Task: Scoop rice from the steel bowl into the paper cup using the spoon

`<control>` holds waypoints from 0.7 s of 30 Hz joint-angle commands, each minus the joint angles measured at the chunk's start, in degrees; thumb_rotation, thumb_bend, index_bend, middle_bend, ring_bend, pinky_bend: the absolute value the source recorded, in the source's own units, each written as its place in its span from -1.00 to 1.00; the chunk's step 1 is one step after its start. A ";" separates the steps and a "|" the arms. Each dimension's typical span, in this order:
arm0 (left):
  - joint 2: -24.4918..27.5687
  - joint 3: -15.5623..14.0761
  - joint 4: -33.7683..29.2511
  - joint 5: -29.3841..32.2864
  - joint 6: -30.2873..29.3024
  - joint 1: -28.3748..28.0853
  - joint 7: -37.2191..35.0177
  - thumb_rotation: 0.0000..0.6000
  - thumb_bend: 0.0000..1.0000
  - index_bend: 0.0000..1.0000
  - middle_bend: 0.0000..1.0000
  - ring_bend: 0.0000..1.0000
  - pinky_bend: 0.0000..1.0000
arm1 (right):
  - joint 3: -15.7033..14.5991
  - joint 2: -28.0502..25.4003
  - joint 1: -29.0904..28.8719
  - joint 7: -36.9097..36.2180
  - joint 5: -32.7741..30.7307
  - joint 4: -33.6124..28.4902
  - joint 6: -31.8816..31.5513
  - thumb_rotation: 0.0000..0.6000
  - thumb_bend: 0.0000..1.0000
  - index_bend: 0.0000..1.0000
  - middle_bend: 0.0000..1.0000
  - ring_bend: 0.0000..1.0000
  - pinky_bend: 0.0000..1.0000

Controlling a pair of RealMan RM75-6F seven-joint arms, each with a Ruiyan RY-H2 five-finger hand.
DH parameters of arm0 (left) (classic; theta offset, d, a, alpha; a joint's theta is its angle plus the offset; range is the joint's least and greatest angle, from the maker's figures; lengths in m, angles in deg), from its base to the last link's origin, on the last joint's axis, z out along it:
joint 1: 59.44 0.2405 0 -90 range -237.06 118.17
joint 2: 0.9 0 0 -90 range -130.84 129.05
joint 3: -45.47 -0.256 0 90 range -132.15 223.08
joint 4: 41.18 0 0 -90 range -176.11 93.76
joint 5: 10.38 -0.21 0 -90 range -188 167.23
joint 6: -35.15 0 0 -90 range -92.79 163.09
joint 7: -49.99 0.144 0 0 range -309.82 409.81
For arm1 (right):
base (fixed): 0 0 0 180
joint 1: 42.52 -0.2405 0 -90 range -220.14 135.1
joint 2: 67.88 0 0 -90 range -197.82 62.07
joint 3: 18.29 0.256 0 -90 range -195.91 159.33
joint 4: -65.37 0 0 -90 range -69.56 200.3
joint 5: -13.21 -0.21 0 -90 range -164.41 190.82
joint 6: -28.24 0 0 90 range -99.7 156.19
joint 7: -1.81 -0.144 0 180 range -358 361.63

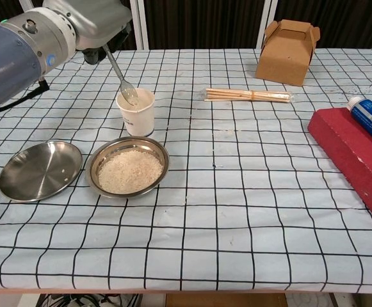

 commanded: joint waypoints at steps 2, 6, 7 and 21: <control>1.48 -3.27 1.27 -4.82 1.74 -2.36 3.22 1.00 0.02 0.60 1.00 1.00 1.00 | -0.03 -0.02 -0.01 -0.09 0.03 -0.01 0.07 1.00 -0.67 -1.00 -1.00 -1.00 -0.65; 2.41 -5.51 2.00 -8.81 3.25 -3.93 4.78 1.00 0.02 0.60 1.00 1.00 1.00 | -0.04 -0.05 0.00 -0.17 0.05 -0.02 0.08 1.00 -0.67 -1.00 -1.00 -1.00 -0.65; 2.55 -5.96 2.24 -9.65 3.61 -4.27 5.06 1.00 0.02 0.60 1.00 1.00 1.00 | -0.04 -0.06 0.00 -0.21 0.07 -0.02 0.08 1.00 -0.67 -1.00 -1.00 -1.00 -0.65; 5.03 -10.08 3.42 -15.75 7.92 -7.06 8.65 1.00 0.02 0.60 1.00 1.00 1.00 | -0.13 -0.07 0.00 -0.32 0.21 -0.03 0.17 1.00 -0.67 -1.00 -1.00 -1.00 -0.65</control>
